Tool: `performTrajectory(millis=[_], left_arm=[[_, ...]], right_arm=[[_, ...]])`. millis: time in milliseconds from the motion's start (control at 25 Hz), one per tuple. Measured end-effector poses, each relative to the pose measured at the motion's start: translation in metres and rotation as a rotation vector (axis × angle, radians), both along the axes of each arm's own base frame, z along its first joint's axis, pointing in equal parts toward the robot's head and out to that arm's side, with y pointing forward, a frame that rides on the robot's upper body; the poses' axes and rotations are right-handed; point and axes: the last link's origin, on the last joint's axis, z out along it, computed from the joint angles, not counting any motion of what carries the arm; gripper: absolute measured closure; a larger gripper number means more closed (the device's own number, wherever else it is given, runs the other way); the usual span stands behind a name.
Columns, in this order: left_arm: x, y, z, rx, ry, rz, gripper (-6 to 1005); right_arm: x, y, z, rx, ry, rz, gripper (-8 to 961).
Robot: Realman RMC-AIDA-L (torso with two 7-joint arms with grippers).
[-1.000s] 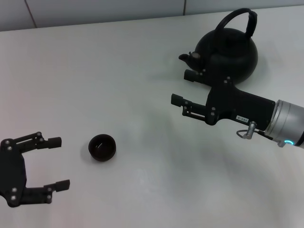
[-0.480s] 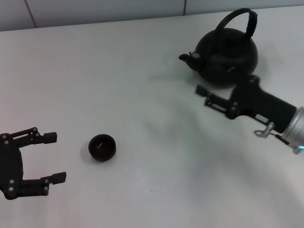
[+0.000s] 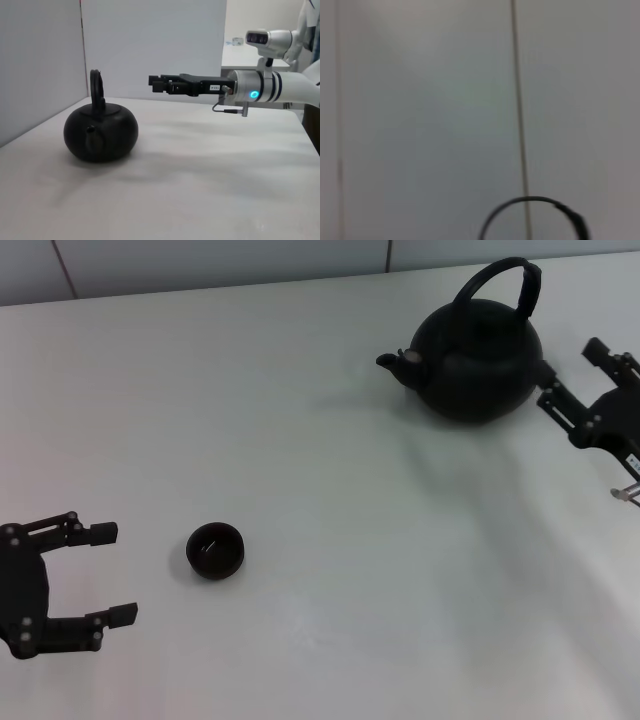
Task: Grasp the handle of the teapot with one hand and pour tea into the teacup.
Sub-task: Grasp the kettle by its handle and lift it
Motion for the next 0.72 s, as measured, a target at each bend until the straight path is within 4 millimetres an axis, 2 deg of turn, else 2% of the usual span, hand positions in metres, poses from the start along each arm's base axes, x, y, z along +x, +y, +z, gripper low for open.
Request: performTrajectory(millis=[240, 720], left_arm=[[-0.001, 0.001, 0.0, 0.006, 0.007, 0.006, 152], [-0.005, -0.001, 0.002, 0.015, 0.028, 0.013, 152]], right_arm=[[0.012, 0.003, 0.006, 0.067, 0.04, -0.104, 238], [0.011, 0.029, 0.007, 0.076, 0.047, -0.166, 238]])
